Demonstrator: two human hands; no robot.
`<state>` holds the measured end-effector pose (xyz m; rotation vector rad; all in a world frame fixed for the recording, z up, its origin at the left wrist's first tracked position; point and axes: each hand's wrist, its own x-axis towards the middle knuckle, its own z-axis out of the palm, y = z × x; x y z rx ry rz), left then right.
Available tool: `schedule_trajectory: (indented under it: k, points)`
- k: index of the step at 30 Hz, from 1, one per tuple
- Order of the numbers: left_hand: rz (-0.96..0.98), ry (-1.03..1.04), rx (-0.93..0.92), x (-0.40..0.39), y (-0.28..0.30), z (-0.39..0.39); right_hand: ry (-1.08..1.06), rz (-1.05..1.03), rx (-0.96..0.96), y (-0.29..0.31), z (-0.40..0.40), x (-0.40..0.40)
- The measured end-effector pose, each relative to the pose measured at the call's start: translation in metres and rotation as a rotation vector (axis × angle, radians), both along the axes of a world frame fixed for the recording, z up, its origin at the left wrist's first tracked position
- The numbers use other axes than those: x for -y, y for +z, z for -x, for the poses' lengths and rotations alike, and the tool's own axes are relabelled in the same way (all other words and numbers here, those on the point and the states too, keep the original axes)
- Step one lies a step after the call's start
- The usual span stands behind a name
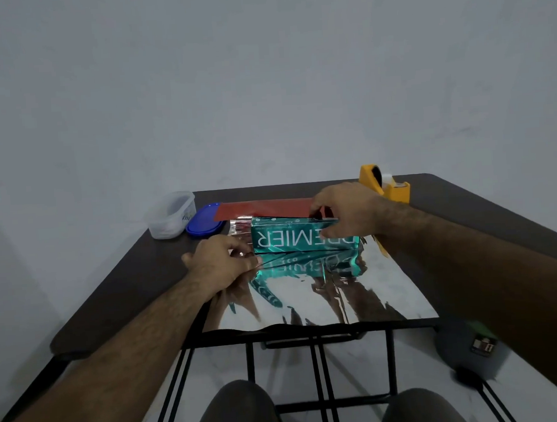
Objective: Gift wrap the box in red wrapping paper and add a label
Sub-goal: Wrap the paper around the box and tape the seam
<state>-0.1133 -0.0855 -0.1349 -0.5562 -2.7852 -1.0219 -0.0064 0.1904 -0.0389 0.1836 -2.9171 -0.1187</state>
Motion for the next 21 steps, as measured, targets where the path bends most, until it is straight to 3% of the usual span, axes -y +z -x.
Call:
schedule_trajectory:
  k: [5,8,10,15,21]
  points:
    - [-0.06,0.042,-0.069,-0.004,0.002,-0.01,0.022,0.001,0.005,-0.001,0.001,-0.004]
    - [-0.203,0.015,-0.386,-0.004,0.007,-0.011,0.025,0.012,0.023,-0.003,0.002,-0.006]
    - [-0.088,-0.085,-0.549,-0.007,0.019,-0.011,0.03,0.026,0.025,-0.003,0.002,-0.008]
    - [0.318,-0.297,-0.426,-0.037,0.038,-0.013,0.007,0.112,-0.051,-0.006,-0.007,-0.027]
    - [0.376,-0.249,-0.573,-0.057,0.035,-0.023,-0.232,0.236,-0.132,-0.029,-0.031,-0.053]
